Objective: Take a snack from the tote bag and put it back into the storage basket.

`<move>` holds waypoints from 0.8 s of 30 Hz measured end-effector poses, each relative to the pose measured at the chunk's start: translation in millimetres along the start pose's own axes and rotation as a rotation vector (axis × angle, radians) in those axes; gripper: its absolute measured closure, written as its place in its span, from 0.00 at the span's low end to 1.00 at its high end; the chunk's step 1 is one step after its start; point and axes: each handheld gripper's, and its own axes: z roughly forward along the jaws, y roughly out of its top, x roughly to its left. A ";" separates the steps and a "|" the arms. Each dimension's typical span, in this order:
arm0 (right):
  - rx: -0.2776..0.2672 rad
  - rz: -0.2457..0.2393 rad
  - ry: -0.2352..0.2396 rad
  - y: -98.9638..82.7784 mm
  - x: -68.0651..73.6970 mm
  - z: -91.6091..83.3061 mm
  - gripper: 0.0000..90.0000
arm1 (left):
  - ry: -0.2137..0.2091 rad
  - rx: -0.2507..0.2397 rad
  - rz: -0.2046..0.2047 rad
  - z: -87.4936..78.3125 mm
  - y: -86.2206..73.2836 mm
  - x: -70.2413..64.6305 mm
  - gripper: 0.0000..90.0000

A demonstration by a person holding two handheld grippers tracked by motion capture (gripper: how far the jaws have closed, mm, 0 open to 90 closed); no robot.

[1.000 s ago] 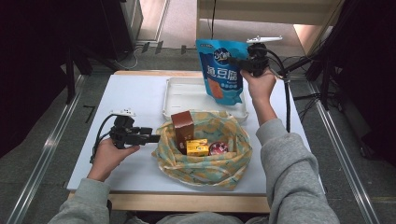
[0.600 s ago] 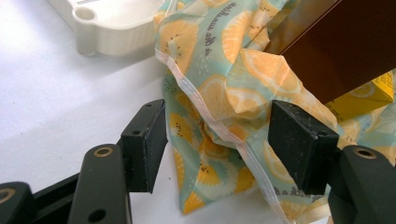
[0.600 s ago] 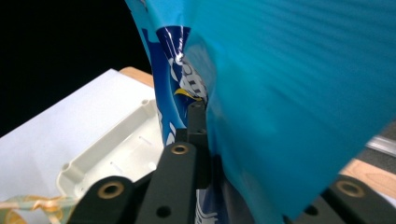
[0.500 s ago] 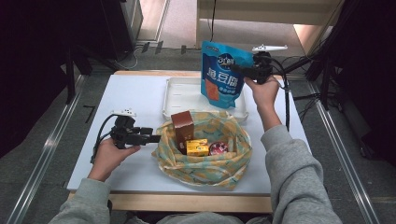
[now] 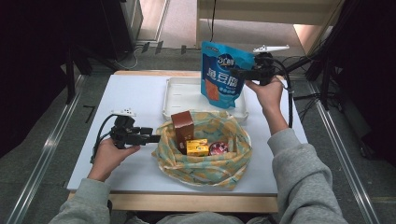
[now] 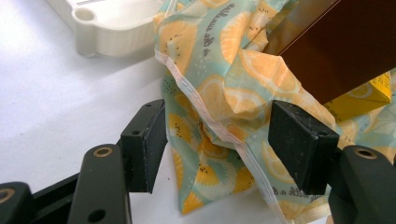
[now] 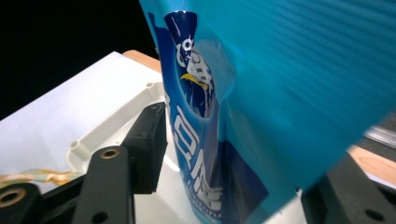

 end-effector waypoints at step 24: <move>0.001 0.040 0.016 -44.6 6.1 -43.3 0.57 | 0.006 -0.006 0.003 -1.1 0.4 -0.1 0.43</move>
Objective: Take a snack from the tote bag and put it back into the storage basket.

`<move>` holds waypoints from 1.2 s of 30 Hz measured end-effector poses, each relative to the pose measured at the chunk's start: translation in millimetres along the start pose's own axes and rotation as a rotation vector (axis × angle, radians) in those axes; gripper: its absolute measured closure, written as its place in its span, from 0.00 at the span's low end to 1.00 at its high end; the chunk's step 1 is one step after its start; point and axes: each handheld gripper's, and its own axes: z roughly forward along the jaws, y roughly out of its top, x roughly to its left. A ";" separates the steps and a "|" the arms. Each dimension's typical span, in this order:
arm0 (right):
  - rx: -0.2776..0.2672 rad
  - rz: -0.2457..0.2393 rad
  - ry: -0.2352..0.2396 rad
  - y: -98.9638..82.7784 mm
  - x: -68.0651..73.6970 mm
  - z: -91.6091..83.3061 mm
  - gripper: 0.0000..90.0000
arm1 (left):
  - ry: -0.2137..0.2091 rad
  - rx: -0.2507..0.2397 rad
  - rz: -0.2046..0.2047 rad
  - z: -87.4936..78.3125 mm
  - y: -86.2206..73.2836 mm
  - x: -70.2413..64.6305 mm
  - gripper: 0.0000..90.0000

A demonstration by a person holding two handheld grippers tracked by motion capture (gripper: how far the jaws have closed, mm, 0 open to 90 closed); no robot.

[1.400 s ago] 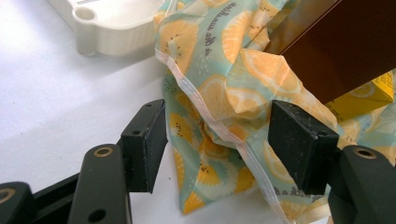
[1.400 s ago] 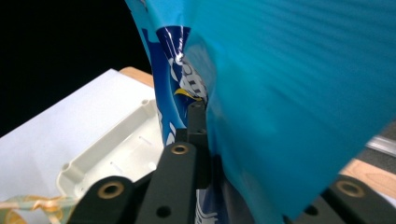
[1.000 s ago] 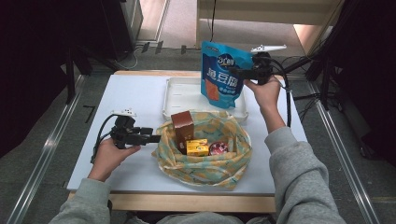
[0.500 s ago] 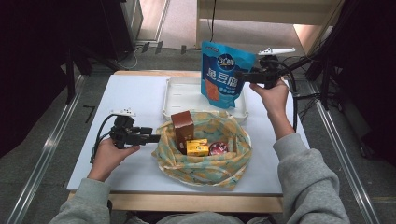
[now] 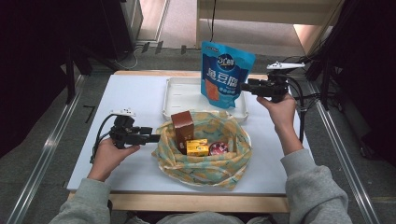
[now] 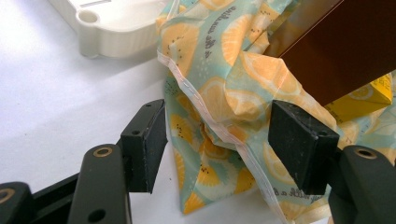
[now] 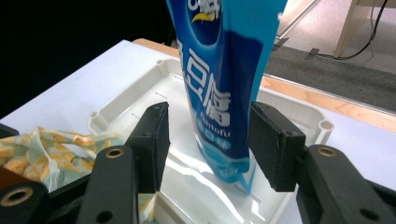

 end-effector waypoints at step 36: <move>0.088 0.006 0.057 -51.3 17.5 30.6 0.76 | 0.011 0.007 0.000 -2.1 -6.7 -1.3 0.43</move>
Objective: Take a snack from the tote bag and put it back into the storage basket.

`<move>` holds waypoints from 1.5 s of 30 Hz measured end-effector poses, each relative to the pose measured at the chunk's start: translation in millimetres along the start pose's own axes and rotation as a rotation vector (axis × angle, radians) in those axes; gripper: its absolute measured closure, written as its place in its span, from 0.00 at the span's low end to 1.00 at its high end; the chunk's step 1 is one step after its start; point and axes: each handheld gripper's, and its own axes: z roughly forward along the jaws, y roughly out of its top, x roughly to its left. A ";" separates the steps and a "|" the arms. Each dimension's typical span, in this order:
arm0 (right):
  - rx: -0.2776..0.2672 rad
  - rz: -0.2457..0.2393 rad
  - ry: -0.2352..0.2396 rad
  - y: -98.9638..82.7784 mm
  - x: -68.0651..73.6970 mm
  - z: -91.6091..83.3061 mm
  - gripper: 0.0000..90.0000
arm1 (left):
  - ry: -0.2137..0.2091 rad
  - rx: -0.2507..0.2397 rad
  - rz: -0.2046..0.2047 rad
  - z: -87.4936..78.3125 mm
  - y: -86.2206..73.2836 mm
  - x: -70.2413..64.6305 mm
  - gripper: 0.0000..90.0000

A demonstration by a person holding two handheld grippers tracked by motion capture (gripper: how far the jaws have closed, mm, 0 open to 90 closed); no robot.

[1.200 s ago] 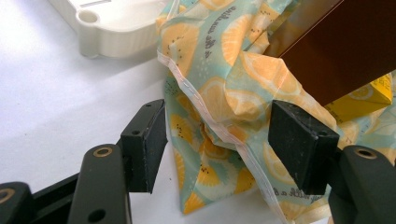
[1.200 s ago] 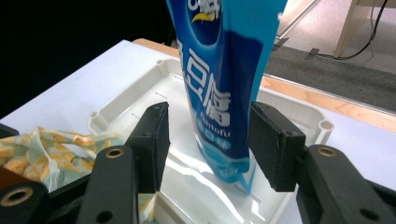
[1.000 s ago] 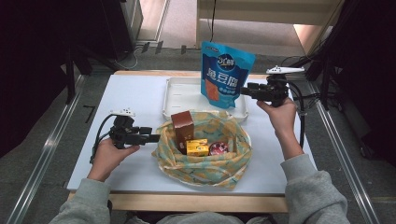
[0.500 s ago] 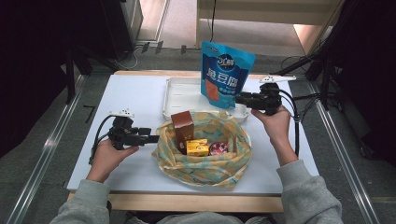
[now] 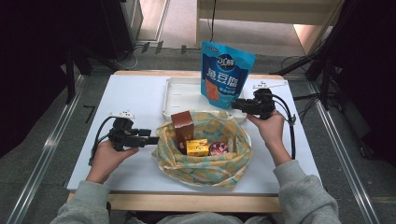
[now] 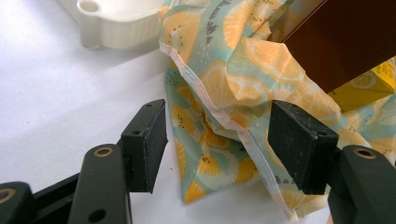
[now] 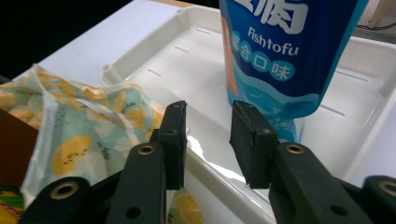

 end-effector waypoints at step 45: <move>0.089 0.011 -0.166 12.6 -31.2 60.6 1.00 | -0.008 -0.010 -0.004 0.3 1.9 1.7 0.43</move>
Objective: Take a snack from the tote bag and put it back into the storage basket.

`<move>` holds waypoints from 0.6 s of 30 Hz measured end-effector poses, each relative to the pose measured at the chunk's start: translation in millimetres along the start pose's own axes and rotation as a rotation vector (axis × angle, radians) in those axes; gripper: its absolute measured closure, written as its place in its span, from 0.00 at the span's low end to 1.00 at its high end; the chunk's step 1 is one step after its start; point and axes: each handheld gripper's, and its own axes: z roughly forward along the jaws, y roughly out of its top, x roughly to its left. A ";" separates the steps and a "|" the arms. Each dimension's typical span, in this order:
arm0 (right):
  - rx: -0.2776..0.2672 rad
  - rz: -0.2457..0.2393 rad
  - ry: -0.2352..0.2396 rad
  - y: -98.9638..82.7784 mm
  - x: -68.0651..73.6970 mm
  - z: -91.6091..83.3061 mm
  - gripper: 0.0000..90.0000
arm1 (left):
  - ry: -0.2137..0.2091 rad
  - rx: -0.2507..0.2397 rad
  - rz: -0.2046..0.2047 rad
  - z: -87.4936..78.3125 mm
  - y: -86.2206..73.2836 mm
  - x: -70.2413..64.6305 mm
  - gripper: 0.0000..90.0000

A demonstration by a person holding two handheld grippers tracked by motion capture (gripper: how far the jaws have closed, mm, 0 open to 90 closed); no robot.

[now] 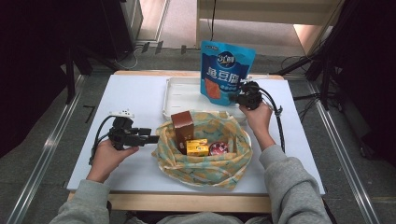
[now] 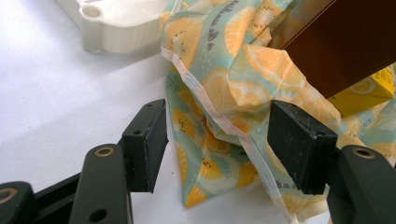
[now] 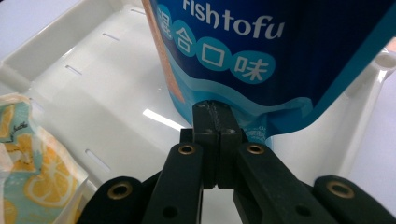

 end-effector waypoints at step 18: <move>-0.003 0.015 -0.064 10.7 -11.6 9.9 1.00 | 0.002 0.004 -0.003 -0.8 -1.5 0.4 0.43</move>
